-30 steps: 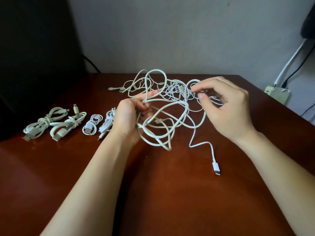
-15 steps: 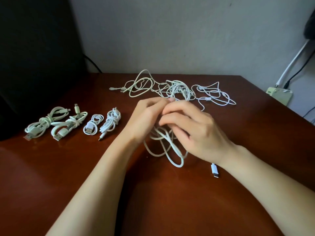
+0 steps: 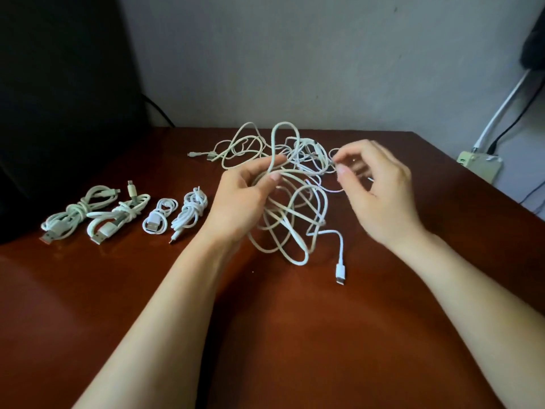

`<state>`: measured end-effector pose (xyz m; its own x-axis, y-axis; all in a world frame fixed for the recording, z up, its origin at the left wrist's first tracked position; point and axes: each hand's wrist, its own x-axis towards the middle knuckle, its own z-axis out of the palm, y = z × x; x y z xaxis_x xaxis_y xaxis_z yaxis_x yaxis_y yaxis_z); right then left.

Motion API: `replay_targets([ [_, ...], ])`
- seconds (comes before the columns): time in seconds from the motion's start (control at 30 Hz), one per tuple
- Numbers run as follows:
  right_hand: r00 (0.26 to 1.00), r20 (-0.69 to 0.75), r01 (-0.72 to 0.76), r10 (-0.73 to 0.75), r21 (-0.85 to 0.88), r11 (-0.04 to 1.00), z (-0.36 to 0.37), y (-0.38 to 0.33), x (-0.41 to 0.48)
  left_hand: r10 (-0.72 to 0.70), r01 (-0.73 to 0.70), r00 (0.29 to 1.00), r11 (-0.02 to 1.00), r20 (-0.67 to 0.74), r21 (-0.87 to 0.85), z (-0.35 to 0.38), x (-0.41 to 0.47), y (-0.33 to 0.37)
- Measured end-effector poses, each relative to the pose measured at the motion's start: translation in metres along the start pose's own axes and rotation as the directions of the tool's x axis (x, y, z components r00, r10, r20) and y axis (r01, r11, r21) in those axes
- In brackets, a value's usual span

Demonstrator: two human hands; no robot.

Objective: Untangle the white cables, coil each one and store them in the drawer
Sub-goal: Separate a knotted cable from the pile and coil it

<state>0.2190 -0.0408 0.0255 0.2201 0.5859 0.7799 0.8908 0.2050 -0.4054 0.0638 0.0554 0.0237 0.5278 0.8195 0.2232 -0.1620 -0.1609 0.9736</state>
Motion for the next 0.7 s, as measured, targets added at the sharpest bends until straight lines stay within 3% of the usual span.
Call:
replay_targets([
  [0.1,0.955,0.246,-0.154,0.164,-0.058,0.986,0.004,0.013,-0.001,0.045,-0.047,0.997,0.999,-0.069,-0.027,-0.004,0.000,0.000],
  [0.33,0.835,0.525,-0.269,0.164,0.130,0.954,0.008,0.003,-0.007,0.025,-0.059,0.994,0.943,-0.107,-0.327,-0.011,0.002,0.008],
  [0.47,0.759,0.627,-0.360,0.174,0.182,0.915,0.018,0.007,-0.015,0.055,-0.062,0.998,0.920,-0.029,-0.388,-0.013,0.002,0.009],
  [0.6,0.676,0.709,-0.365,0.203,0.082,0.928,0.021,0.013,-0.018,0.064,-0.054,0.998,0.929,0.015,-0.366,-0.014,0.001,0.010],
  [0.7,0.660,0.711,-0.370,0.245,0.024,0.929,0.021,0.018,-0.017,0.049,-0.034,0.998,0.914,0.028,-0.404,-0.015,0.001,0.008],
])
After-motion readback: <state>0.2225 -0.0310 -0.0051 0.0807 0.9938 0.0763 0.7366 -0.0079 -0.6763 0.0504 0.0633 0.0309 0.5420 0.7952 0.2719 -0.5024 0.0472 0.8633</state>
